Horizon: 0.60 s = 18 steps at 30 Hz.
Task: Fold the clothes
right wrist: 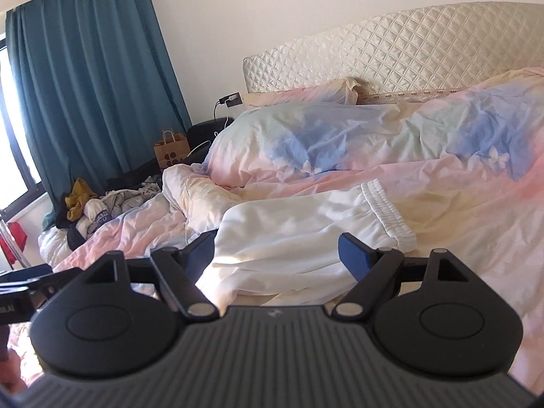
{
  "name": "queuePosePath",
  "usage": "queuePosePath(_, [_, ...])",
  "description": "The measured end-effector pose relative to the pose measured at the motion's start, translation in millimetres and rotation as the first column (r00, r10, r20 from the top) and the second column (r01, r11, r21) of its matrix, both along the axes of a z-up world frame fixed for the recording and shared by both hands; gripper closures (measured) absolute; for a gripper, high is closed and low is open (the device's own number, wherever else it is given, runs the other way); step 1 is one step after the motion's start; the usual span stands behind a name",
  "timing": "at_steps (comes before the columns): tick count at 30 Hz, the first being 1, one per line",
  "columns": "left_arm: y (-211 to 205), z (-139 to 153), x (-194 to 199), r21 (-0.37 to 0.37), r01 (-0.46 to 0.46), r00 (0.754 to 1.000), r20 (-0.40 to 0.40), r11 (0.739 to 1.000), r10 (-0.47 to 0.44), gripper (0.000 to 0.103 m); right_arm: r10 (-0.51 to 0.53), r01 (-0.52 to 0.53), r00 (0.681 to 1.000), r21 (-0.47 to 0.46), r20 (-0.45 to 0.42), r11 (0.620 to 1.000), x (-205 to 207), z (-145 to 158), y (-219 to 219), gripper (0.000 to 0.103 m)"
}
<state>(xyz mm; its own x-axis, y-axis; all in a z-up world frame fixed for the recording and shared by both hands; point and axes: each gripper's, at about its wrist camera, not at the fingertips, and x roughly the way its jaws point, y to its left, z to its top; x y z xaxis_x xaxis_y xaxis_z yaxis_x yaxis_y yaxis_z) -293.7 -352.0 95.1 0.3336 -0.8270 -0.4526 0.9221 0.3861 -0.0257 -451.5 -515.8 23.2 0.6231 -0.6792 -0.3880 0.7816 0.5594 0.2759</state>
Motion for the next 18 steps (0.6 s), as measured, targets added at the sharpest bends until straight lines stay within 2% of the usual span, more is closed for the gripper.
queuePosePath(10, [18,-22,-4,0.033,-0.019,1.000,0.007,0.999,0.019,0.000,-0.011,0.008,0.997,-0.039,-0.078,0.999,12,-9,36,0.021])
queuePosePath(18, [23,-21,-6,0.033,-0.031,0.999,0.020,0.999,0.030,0.000,-0.016,0.007,0.993,-0.080,-0.116,0.997,13,-10,46,0.021])
